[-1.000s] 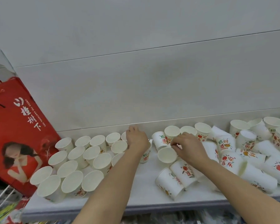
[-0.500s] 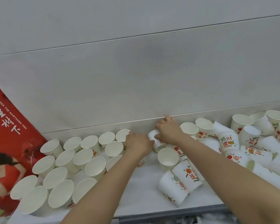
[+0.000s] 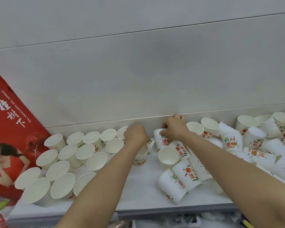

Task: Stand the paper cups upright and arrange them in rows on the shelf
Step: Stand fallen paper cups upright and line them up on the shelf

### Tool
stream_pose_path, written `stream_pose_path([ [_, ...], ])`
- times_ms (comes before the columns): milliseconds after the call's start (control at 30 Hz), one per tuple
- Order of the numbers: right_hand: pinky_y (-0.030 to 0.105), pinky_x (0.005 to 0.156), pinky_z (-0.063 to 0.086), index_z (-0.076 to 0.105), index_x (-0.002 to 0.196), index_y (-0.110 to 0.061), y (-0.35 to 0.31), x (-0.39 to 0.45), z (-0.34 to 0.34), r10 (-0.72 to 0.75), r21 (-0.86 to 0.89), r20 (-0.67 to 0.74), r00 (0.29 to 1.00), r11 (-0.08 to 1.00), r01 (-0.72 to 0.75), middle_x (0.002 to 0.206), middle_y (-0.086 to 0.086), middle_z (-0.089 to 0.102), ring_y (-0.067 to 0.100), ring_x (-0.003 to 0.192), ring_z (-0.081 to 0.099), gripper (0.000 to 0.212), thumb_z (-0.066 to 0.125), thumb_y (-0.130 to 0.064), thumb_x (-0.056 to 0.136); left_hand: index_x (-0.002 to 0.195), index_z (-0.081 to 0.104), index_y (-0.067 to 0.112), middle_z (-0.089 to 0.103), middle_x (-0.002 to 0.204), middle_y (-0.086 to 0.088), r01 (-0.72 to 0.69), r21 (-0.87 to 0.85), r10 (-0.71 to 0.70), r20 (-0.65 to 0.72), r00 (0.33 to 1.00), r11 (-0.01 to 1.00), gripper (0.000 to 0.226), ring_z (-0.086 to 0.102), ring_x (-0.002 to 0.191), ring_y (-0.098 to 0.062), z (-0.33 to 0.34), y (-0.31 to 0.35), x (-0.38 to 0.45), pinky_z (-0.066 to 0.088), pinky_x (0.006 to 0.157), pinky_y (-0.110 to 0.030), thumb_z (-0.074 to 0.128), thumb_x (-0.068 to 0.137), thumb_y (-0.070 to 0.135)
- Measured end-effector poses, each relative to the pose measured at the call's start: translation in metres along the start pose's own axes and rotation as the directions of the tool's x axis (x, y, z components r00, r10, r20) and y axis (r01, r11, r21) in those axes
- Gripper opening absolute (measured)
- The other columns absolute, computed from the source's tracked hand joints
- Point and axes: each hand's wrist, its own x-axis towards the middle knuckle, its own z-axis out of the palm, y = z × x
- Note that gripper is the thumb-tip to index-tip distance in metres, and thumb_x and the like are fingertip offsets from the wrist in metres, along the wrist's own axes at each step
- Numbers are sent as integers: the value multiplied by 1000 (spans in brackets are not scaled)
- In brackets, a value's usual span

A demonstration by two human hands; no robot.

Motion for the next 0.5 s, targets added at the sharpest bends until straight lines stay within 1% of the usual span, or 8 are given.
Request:
stream_pose_path([
  [67,34,87,23,69,83,-28,3,-1,-3,8,66,-25,1000,998,-6,88,-10,66,19,105,43,13,65,-39,80,89,63,20,67,96,1,53,-128,-53,-3,999,990,16,64,93,-22,-5,3,2,41,63,-27,72,77,26],
  [133,34,86,24,69,82,-29,5,-3,-5,-4,117,-39,999,993,8,82,-13,64,16,101,46,8,67,-37,80,96,69,22,70,100,1,103,-235,-114,-36,993,967,20,66,93,-22,-11,5,5,44,64,-27,72,76,23],
  [200,34,86,25,69,81,-30,6,-5,-6,-28,159,-52,998,987,36,80,-14,64,13,97,48,5,69,-35,80,100,71,26,71,101,0,107,-295,-136,-80,987,950,25,66,95,-23,-13,5,6,47,69,-28,74,74,24],
  [267,33,87,25,69,80,-30,6,-7,-6,-59,172,-83,995,982,73,81,-13,67,12,95,49,4,70,-34,80,97,73,28,72,98,2,54,-280,-91,-124,988,958,22,66,95,-22,-10,4,4,48,70,-27,74,75,25],
  [333,33,87,25,70,81,-31,5,-8,-4,-94,135,-115,989,985,109,84,-12,69,12,93,51,3,69,-33,81,93,73,29,71,94,4,-28,-215,-9,-170,985,976,15,66,93,-21,-3,1,-2,44,65,-26,71,78,24],
  [433,32,84,23,71,83,-29,4,-10,4,-165,29,-146,975,985,171,84,-9,68,15,92,51,7,66,-33,82,85,72,27,71,86,3,-101,-120,71,-236,969,988,8,64,83,-22,11,-6,-9,38,58,-26,66,81,22],
  [500,32,82,23,71,85,-28,3,-11,10,-208,-52,-144,968,978,203,84,-7,66,18,93,50,9,63,-32,84,81,71,26,70,82,1,-128,-77,105,-255,961,989,7,64,79,-24,15,-10,-11,37,56,-27,66,80,21],
])
